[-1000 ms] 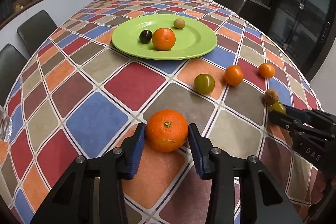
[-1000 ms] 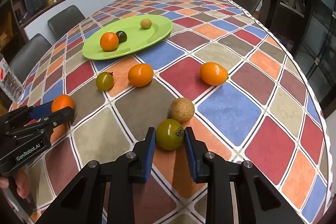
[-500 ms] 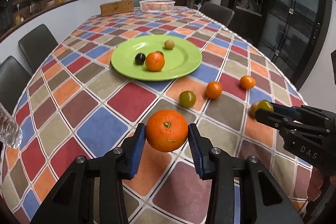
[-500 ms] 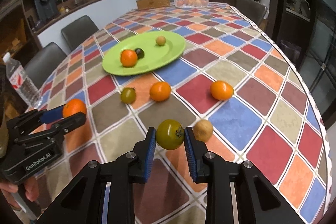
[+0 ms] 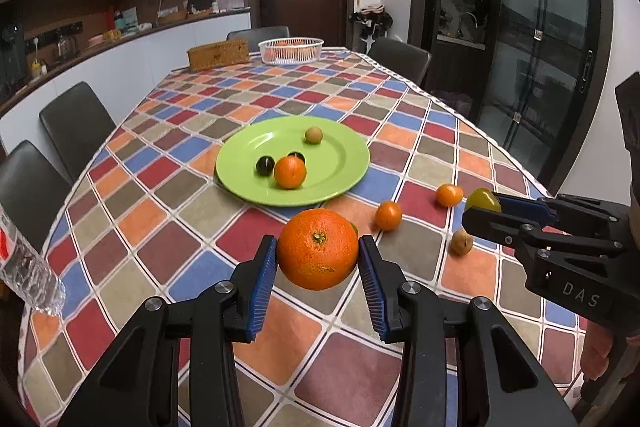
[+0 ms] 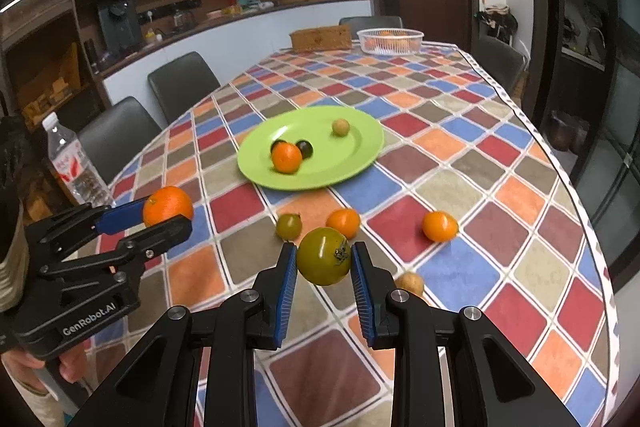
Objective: Organize fruits
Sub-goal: 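Carry the orange and green tomato onto the green plate and open both tools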
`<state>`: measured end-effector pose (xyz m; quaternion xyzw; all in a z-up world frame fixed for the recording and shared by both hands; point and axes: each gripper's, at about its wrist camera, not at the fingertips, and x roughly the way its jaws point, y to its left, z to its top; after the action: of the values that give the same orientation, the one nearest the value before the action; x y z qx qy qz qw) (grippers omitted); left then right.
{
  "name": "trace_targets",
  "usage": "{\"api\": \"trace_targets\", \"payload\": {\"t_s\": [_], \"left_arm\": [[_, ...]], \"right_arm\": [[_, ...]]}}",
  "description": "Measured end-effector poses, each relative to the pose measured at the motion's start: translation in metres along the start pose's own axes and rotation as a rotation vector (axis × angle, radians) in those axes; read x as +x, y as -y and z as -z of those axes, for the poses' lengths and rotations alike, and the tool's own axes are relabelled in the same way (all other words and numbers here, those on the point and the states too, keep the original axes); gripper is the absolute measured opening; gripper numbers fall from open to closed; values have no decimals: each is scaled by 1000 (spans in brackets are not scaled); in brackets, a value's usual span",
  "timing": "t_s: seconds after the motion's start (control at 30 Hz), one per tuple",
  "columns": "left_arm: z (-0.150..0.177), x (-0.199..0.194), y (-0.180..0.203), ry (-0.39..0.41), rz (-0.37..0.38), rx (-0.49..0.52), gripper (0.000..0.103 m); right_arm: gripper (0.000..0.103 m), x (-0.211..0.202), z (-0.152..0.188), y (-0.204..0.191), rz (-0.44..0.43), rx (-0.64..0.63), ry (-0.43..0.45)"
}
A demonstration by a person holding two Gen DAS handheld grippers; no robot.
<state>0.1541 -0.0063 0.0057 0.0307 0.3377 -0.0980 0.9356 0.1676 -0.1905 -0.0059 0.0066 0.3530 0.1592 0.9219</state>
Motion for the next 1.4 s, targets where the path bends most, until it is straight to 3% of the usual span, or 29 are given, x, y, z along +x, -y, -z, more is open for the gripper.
{"api": "trace_targets", "payload": {"t_s": [0.6,1.07,1.4], "left_arm": [[-50,16,-5,38,-2,75,40],[-81,82,-29,-6,31,85,40],[-101,137,-54,-47,43,68,40]], "right_arm": [[28,16,-60,-4,-34,-56,51],[28,79,-106,-1,-42,-114,-20],[28,138,-122,10,-62,-80,-96]]}}
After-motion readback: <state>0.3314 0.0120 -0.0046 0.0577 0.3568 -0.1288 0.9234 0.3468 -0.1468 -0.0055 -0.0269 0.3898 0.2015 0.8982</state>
